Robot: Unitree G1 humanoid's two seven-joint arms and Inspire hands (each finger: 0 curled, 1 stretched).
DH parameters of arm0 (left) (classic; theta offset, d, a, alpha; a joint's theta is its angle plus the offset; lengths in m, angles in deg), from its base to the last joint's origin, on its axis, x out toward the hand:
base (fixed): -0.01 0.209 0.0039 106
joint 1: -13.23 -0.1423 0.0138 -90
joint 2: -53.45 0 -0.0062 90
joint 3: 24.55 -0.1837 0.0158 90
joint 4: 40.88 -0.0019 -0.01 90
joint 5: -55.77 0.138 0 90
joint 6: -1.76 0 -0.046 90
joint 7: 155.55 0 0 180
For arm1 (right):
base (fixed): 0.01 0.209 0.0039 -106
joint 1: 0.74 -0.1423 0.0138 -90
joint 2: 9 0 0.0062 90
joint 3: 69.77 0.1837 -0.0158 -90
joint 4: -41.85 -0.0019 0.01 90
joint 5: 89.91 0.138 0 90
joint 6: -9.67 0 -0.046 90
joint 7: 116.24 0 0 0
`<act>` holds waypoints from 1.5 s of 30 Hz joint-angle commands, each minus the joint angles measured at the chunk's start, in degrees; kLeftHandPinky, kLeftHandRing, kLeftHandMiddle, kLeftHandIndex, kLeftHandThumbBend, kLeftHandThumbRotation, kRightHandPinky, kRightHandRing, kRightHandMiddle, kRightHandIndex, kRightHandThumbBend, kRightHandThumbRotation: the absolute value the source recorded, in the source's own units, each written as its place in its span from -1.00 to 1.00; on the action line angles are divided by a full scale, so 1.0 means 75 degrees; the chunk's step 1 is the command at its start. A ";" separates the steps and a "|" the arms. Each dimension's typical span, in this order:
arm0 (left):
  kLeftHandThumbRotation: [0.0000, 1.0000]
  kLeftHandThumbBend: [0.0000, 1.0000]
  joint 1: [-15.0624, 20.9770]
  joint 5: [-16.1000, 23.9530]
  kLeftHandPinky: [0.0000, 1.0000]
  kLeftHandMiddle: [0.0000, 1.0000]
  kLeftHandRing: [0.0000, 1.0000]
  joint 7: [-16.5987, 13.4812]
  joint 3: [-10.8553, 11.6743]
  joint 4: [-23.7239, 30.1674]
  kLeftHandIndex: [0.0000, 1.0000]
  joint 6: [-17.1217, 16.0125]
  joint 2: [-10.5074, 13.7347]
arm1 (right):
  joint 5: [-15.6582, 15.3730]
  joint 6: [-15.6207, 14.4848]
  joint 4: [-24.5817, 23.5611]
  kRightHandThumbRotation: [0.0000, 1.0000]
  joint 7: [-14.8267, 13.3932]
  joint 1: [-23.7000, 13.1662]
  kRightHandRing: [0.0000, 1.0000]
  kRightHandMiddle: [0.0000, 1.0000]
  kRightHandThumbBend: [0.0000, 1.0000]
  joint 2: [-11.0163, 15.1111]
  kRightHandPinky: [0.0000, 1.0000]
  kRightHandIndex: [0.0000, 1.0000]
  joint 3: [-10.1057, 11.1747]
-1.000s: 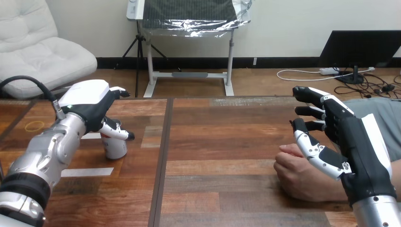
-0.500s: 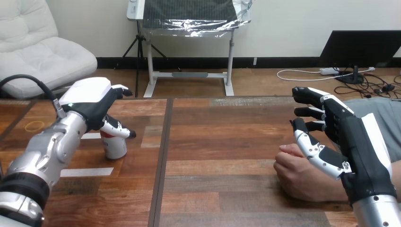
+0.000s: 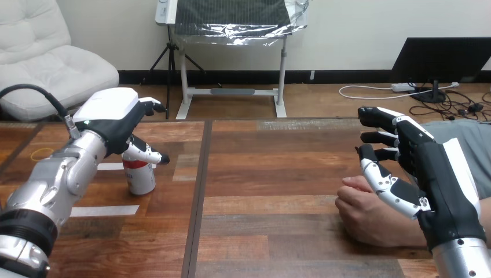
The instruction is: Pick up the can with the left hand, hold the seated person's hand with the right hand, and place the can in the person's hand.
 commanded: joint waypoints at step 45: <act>-0.39 0.75 0.1121 0.0195 0.60 0.76 0.70 -0.0365 -0.0392 -0.1813 0.70 0.0663 -0.0592 | 0.0176 0.0028 -0.0356 -1.00 0.0253 -0.0427 0.54 0.60 -0.50 0.0398 0.32 0.51 0.0220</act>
